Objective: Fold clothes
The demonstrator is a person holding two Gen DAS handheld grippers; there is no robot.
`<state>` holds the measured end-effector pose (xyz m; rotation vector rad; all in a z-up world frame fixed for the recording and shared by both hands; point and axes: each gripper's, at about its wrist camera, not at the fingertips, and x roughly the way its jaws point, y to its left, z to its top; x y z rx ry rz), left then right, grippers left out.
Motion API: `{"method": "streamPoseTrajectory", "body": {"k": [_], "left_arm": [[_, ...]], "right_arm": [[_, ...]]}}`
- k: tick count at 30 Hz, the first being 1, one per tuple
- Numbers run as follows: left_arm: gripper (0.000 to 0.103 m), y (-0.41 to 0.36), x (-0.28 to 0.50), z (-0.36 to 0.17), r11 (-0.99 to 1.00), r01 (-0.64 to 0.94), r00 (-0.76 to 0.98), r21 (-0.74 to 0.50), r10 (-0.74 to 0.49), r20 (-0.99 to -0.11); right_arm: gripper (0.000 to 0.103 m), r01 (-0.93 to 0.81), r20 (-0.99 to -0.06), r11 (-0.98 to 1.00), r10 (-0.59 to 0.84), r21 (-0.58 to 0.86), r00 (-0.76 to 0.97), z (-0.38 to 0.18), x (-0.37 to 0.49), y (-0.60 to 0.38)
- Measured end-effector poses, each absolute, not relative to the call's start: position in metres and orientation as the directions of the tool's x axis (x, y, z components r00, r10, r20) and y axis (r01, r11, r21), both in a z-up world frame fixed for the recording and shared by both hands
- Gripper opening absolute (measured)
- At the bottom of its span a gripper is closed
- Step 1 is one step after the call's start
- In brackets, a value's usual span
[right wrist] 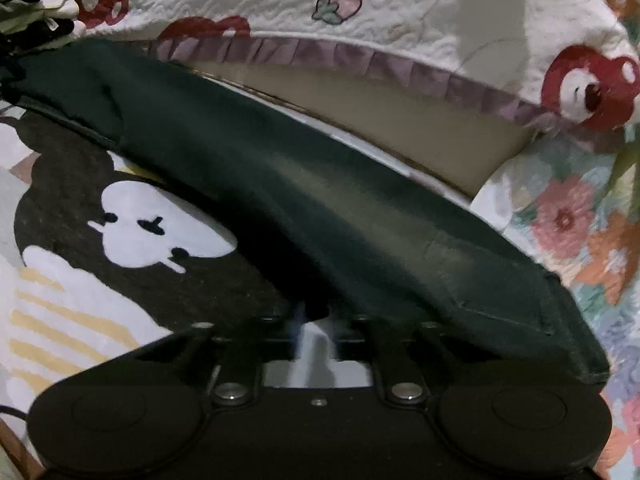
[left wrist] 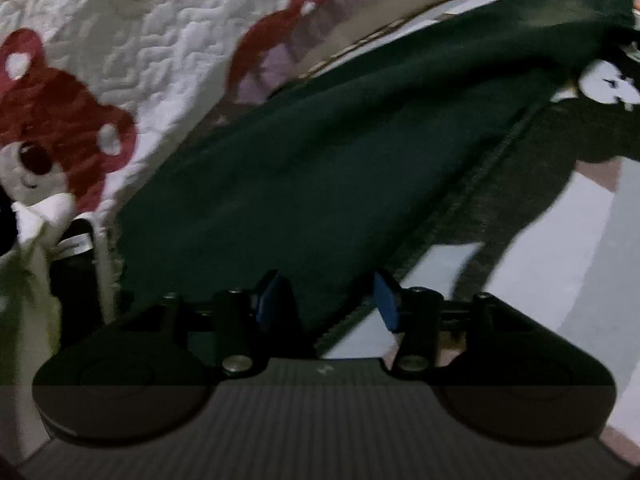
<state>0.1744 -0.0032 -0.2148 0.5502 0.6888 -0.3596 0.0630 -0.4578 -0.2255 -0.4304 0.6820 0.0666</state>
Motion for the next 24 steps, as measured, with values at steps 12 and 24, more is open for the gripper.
{"method": "streamPoseTrajectory", "body": {"k": [12,24], "left_arm": [[0.023,-0.003,0.176,-0.213,0.821,0.416,0.761,0.391,-0.079,-0.644],[0.006,0.003,0.176,-0.205,0.821,0.365,0.812,0.439,-0.05,-0.581]], "right_arm": [[0.006,-0.096,-0.505,0.875,-0.181,-0.475,0.844,-0.23,0.093,-0.46],[0.004,-0.034,-0.559,0.96,-0.133,-0.277,0.818,-0.219,0.11,-0.499]]}}
